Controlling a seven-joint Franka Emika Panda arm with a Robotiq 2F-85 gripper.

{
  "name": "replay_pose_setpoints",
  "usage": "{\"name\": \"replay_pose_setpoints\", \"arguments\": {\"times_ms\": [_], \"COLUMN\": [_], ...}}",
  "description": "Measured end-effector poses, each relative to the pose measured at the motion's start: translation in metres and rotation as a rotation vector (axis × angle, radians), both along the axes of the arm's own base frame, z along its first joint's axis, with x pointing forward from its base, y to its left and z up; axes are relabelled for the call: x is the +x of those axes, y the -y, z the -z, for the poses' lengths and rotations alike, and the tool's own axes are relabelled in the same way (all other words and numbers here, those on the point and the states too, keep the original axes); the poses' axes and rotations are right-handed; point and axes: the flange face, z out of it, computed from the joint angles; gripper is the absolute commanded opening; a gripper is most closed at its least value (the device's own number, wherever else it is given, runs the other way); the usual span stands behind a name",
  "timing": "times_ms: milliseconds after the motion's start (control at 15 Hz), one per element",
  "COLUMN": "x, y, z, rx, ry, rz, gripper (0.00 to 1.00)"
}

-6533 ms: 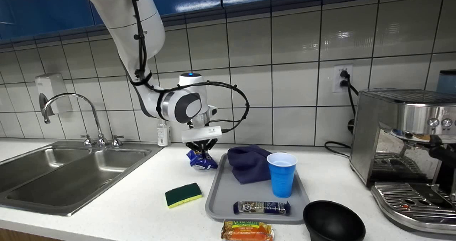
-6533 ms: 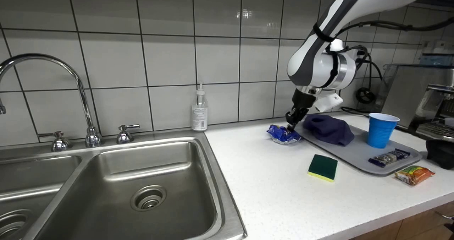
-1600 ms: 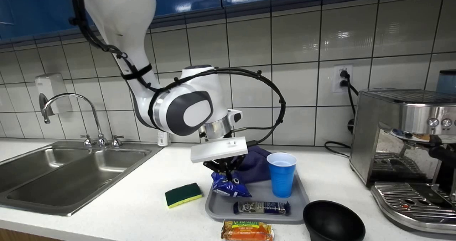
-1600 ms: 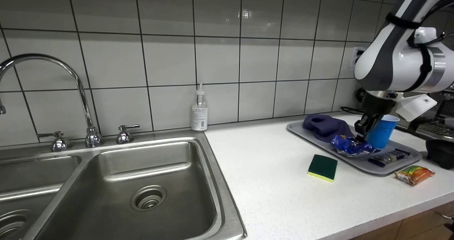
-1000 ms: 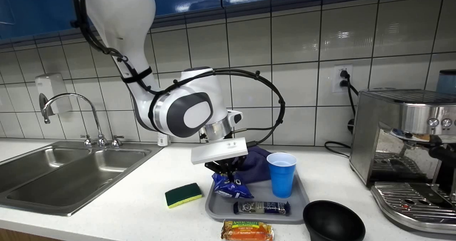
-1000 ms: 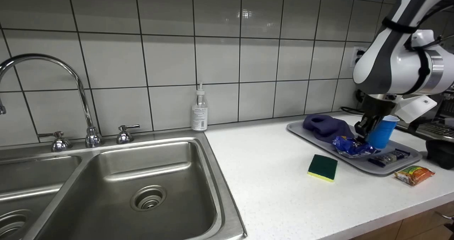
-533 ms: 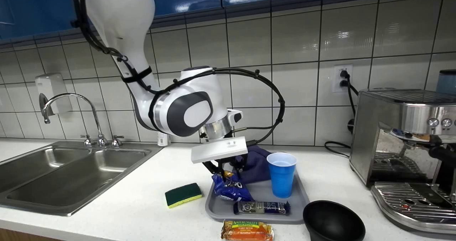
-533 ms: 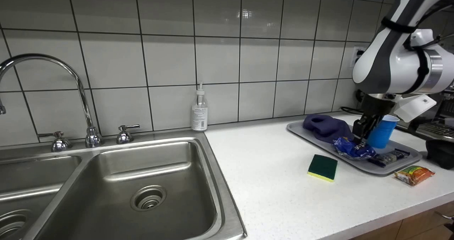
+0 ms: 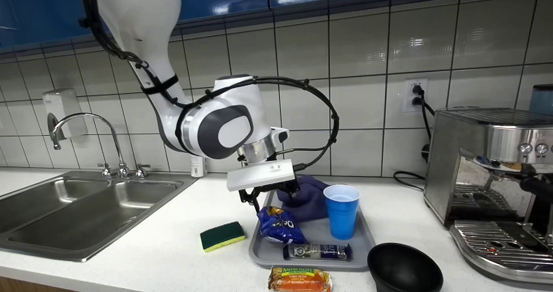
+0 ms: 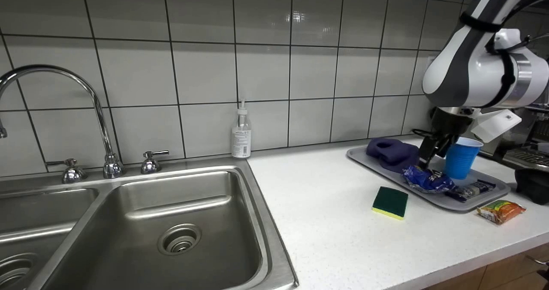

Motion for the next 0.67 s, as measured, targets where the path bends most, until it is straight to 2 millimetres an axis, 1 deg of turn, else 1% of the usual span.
{"name": "replay_pose_setpoints", "arguments": {"times_ms": [267, 667], "x": [-0.002, -0.014], "y": [-0.013, -0.040], "z": [-0.011, -0.028], "rx": [0.016, 0.057], "ry": [-0.006, -0.079], "rz": [-0.022, -0.090], "gripper": [1.00, 1.00]}}
